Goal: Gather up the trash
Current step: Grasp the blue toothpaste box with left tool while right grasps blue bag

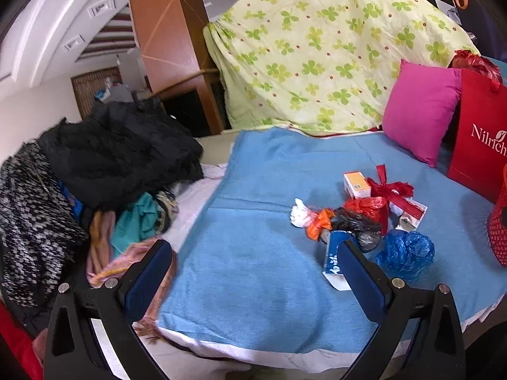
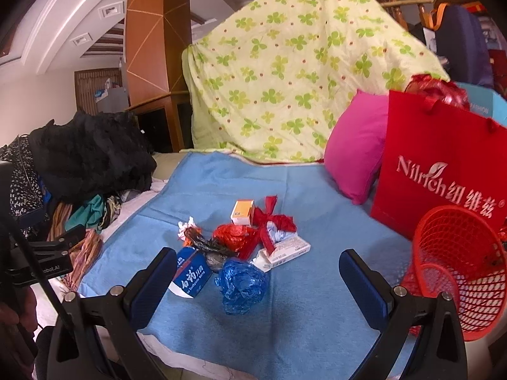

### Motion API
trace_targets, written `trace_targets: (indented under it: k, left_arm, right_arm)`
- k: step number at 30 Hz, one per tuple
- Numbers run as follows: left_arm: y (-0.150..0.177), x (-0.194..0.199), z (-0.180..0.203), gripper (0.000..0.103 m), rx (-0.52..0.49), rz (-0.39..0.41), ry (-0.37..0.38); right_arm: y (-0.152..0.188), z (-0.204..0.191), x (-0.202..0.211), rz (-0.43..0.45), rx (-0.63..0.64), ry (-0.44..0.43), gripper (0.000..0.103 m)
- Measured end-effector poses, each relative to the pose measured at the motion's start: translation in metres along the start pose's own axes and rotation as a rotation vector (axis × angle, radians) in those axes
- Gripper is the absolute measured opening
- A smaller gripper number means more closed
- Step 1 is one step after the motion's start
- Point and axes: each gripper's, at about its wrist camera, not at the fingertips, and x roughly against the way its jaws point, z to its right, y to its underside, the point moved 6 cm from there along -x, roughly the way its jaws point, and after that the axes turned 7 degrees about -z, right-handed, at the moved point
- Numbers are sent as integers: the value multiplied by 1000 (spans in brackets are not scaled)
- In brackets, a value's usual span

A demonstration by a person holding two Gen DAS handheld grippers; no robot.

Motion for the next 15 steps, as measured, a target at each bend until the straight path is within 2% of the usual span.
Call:
trace_targets:
  k: [3,4,6,9,10,15]
  left_arm:
    - [6,-25,8,103,9,-47,86]
    - [12,-42,13,103,20,-85,149]
    - [19,-67,20,103,37,-141,221]
    - [35,-104,34,103,58,-224,307]
    - [39,-116,39,103,68,-248,335]
    - [53,-145,68,103,108,-362,479]
  right_arm:
    - [12,7,-36,-82,-17,-24,103]
    - [17,9,-48,-110,-24,-30,103]
    - [29,15,-77,-184,-43,-44,103]
    - [41,22,-115,-283,-69,-77,94]
    - [42,22,-121,-303,-77,-88,89]
    - [37,17,-162,-386,-88,-168,89]
